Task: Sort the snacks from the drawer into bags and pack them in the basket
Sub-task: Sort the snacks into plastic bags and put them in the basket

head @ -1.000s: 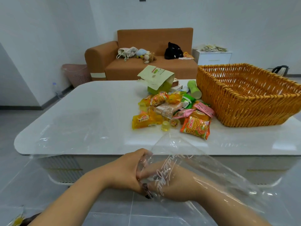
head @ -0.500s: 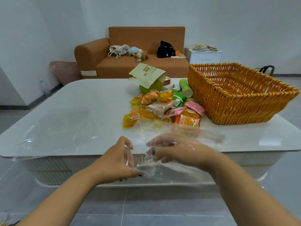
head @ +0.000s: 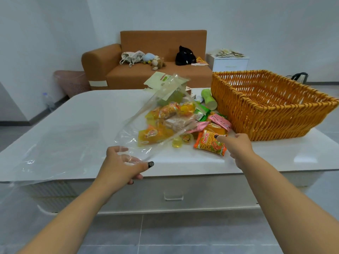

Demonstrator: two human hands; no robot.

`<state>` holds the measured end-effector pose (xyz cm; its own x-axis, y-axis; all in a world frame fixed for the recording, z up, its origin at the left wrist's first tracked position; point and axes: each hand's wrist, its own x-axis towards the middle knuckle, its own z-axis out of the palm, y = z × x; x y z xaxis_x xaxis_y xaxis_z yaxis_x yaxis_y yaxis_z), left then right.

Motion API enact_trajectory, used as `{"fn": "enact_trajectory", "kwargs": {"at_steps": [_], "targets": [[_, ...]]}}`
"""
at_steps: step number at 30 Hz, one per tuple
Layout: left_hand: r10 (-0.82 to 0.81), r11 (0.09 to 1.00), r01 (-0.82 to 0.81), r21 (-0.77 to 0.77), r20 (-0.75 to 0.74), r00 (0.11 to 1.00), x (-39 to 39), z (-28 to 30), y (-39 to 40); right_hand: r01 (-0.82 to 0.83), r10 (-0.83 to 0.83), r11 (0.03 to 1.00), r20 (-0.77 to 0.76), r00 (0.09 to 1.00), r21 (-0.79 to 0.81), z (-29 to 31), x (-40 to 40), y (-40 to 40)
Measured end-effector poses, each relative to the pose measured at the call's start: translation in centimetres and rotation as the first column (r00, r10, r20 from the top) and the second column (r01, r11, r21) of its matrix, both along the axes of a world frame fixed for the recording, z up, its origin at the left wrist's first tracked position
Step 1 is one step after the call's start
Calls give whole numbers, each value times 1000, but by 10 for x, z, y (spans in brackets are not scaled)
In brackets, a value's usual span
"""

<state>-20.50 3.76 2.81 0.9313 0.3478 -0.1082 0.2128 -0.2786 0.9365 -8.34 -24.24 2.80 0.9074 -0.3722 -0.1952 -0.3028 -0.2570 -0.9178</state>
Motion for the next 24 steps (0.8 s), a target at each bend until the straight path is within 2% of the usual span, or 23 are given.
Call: {"fn": "enact_trajectory", "kwargs": {"at_steps": [3,9,13,15,17,20,24], "targets": [[-20,1000,20,3,-1,1000,0,-2,-1,11,-11,997,-2,1000,76,-16,9,4],[-31,999,31,-37,-10,999,1,-6,5,35,-37,992,-18,999,-121,-30,12,10],[-16,999,16,42,13,1000,5,-7,7,-16,10,994,-50,999,-106,-23,6,7],[-30,993,27,116,26,999,5,-9,7,-26,26,999,-6,1000,-27,-11,0,3],[-37,981,31,194,31,999,6,-12,9,-27,18,992,68,997,125,6,-9,-2],[-24,964,13,264,40,999,5,-13,12,-54,-9,924,164,986,379,39,-33,-13],[13,960,-41,275,105,994,7,-10,15,-143,70,838,156,985,527,67,-68,-30]]}}
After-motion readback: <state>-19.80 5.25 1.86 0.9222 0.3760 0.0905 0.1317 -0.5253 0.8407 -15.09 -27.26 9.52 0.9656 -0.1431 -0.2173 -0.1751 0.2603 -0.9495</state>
